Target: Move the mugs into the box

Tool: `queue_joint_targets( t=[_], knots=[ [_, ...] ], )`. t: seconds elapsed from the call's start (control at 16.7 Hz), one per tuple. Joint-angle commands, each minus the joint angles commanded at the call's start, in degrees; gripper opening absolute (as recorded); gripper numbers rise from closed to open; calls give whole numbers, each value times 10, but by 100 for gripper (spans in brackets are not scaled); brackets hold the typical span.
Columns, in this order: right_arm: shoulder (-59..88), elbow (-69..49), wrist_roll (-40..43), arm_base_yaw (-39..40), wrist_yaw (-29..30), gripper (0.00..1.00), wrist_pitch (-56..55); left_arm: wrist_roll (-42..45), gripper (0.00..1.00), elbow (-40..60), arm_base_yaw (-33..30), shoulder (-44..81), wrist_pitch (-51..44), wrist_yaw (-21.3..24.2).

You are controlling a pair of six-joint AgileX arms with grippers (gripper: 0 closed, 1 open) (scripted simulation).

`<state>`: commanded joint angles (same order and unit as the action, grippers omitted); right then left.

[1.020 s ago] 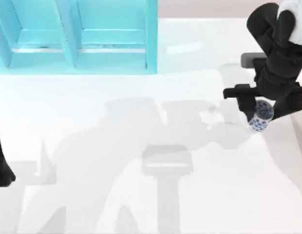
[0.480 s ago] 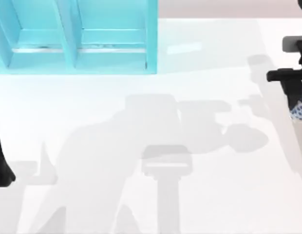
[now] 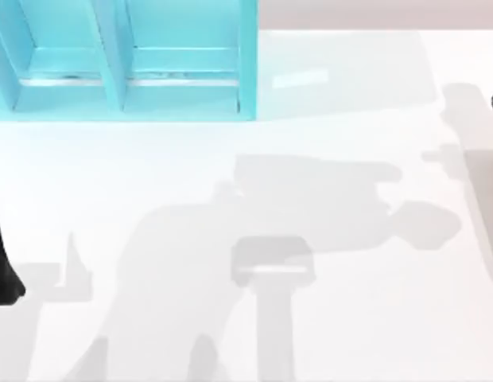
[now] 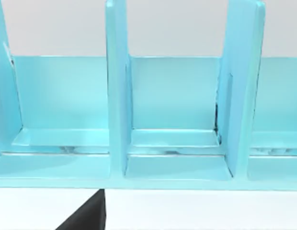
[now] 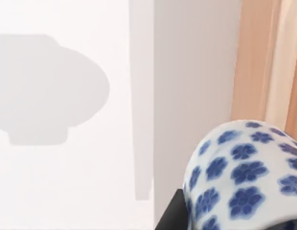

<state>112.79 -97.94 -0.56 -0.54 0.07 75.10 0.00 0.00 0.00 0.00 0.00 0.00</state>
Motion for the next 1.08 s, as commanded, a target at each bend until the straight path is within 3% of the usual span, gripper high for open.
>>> queue_joint_targets(
  t=[0.24,0.78,1.08],
  knots=[
    [-1,-3,21,-20,1,0,8,0,100,0,0,0,0,0],
    [-62,-6,242,-239,0,0,69,0,100,0,0,0,0,0],
    [-66,-5,253,-249,0,0,70,0,100,0,0,0,0,0]
  ],
)
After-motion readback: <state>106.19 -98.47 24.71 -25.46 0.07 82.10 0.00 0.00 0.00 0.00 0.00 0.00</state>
